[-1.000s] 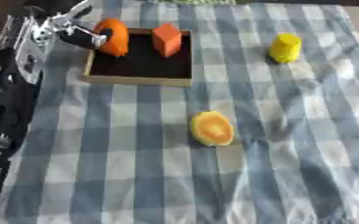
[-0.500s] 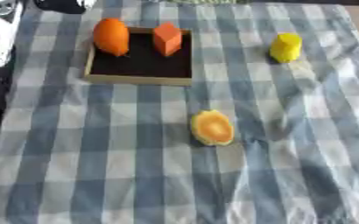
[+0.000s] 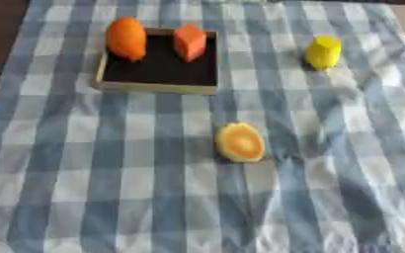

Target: Pick up objects on the table and place them in the box.

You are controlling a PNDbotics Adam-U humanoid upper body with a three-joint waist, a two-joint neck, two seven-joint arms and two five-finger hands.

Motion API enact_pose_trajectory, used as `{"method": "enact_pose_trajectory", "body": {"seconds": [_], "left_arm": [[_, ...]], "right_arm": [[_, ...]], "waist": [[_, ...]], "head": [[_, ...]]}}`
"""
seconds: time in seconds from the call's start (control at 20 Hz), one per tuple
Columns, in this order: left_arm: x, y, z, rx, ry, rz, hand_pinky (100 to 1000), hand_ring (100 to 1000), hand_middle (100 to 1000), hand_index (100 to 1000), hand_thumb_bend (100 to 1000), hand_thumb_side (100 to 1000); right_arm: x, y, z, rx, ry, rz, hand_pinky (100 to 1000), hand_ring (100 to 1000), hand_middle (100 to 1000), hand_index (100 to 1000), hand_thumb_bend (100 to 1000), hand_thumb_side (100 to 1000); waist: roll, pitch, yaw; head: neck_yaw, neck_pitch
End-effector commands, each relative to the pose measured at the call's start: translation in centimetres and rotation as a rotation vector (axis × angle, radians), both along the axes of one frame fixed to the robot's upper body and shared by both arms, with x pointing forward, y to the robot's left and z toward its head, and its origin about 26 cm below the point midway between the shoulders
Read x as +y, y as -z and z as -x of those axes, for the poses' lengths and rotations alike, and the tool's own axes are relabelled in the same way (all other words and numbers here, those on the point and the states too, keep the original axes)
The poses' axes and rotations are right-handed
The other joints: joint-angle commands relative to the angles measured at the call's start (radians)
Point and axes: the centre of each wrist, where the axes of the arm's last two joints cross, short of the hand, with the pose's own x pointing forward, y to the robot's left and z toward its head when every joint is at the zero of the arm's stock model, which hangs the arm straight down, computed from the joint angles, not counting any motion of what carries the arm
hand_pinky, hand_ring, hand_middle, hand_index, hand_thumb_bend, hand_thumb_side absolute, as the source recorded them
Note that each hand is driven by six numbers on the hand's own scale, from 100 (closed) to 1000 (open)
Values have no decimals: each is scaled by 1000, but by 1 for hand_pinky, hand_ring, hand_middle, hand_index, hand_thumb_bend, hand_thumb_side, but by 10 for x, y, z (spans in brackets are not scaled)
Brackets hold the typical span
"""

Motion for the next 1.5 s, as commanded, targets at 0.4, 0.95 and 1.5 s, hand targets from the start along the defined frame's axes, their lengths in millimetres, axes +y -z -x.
{"method": "enact_pose_trajectory", "body": {"seconds": [0.4,0.95,1.5], "left_arm": [[44,46,39,81,102,186,702,812,755,875,100,659],[72,89,50,248,76,328,686,807,749,869,100,652],[75,99,52,287,105,379,681,804,745,863,100,637]], "right_arm": [[-25,-51,-6,-91,38,321,1000,1000,383,919,100,470],[-82,-62,-45,-61,55,631,1000,1000,628,978,100,245],[-138,-49,-72,28,106,870,1000,1000,746,992,100,198]], "waist": [[-20,-38,24],[-27,-41,60],[-33,-38,88]], "head": [[-22,-2],[-38,-1],[-77,1]]}}
